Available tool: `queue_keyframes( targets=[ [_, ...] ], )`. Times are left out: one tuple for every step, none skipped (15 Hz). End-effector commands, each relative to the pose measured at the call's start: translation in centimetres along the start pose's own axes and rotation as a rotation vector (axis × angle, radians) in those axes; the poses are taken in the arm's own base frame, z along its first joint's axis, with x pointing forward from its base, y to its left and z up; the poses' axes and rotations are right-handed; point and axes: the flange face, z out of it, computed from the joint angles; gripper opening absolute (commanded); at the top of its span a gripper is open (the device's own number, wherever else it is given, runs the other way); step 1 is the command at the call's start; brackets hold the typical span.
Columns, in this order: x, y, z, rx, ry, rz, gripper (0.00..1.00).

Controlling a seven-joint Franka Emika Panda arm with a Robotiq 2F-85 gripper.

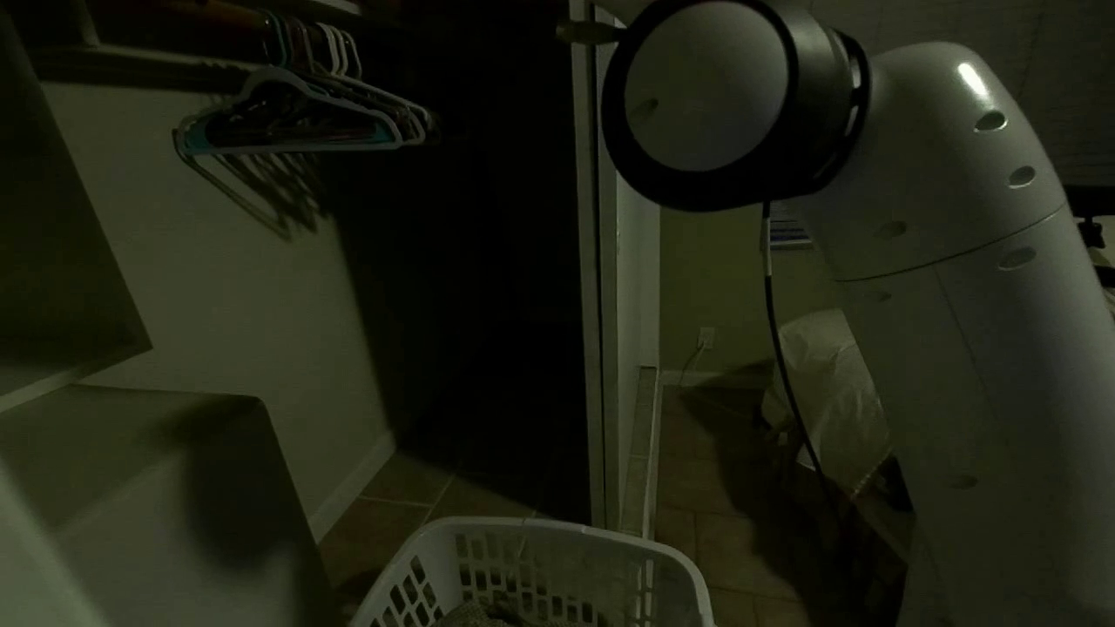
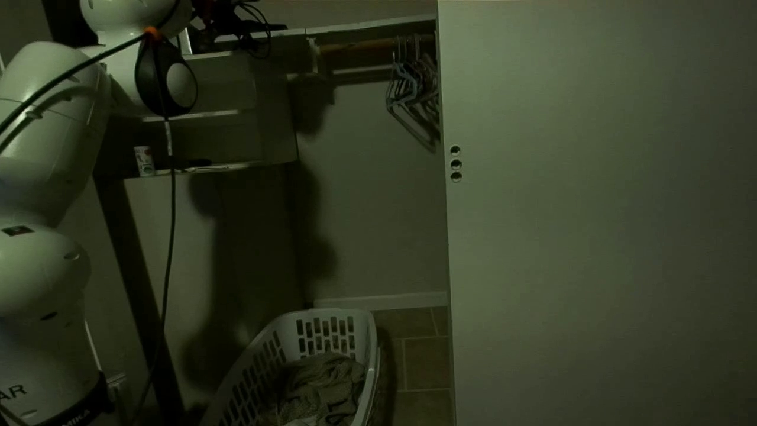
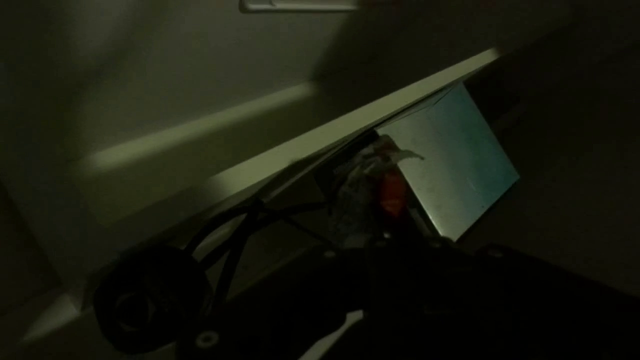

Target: Move the black object from the top of the closet to the top shelf

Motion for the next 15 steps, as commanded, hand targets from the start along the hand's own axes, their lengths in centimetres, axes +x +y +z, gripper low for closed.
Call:
queue_keyframes(
  targets=[
    [-0.2,0.1,-2.1,0.005,-0.038,-0.021,0.07],
    [-0.3,0.3,-2.6,-0.001,-0.047,-0.024,0.06],
    [-0.5,0.6,-3.1,-0.01,-0.064,-0.02,0.06],
    [-0.7,0.9,-3.5,-0.017,-0.084,-0.015,0.07],
    [-1.0,1.1,-3.7,-0.018,-0.105,-0.007,0.07],
    [-1.4,1.4,-3.9,-0.02,-0.138,0.004,0.07],
    [-1.8,1.6,-3.9,-0.02,-0.168,0.013,0.07],
    [-2.1,1.7,-3.9,-0.016,-0.194,0.02,0.07],
    [-2.5,1.9,-3.6,-0.009,-0.22,0.029,0.07],
    [-2.8,2.1,-3.2,-0.005,-0.24,0.035,0.07],
    [-3.1,2.4,-2.8,-0.002,-0.257,0.042,0.07],
    [-3.4,2.8,-2.3,-0.001,-0.272,0.048,0.06],
    [-3.6,3.3,-1.6,-0.001,-0.277,0.057,0.06],
    [-3.8,3.9,-1.1,-0.009,-0.282,0.063,0.06],
    [-4.0,4.8,-0.3,-0.018,-0.277,0.073,0.06]
  ],
)
